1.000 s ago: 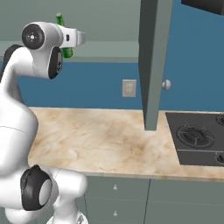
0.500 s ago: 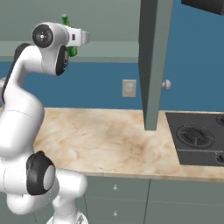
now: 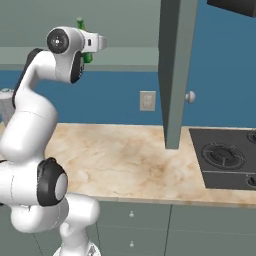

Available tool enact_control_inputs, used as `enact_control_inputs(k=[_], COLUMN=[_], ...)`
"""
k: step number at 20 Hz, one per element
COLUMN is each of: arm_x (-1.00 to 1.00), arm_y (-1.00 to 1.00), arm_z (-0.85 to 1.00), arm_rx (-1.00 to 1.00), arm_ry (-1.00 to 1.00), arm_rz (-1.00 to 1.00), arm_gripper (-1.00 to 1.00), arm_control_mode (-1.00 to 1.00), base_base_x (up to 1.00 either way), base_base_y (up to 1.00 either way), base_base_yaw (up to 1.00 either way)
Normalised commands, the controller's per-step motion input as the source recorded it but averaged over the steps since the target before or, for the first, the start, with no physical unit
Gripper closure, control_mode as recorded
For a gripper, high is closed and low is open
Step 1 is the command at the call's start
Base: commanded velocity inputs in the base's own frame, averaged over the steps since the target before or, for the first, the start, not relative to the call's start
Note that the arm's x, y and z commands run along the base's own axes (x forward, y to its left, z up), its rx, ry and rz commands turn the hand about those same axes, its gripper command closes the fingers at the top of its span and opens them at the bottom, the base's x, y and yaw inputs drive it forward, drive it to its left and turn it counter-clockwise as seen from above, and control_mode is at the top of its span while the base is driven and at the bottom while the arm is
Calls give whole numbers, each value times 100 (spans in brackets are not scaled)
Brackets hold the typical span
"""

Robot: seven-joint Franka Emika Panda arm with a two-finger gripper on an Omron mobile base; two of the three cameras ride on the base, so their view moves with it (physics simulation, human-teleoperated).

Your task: Sort all alcoholic drinks to one cabinet, and non-alcoholic drinks to the other.

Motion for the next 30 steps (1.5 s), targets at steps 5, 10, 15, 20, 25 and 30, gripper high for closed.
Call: enact_control_inputs(k=[5,10,15,20,25,30], arm_x=[36,34,32,31,27,20], arm_y=[0,0,0,0,4,2], arm_z=[-10,-12,-13,-11,-11,-9], arm_rx=[0,0,0,0,1,0], arm_ry=[0,0,0,0,0,0], arm_rz=[0,0,0,0,0,0], arm_gripper=[100,100,100,100,100,100], arm_control_mode=[-100,-100,-100,-100,-100,-100], base_base_x=[0,0,0,0,0,0], base_base_y=[0,0,0,0,0,0], base_base_yaw=[0,0,0,0,0,0])
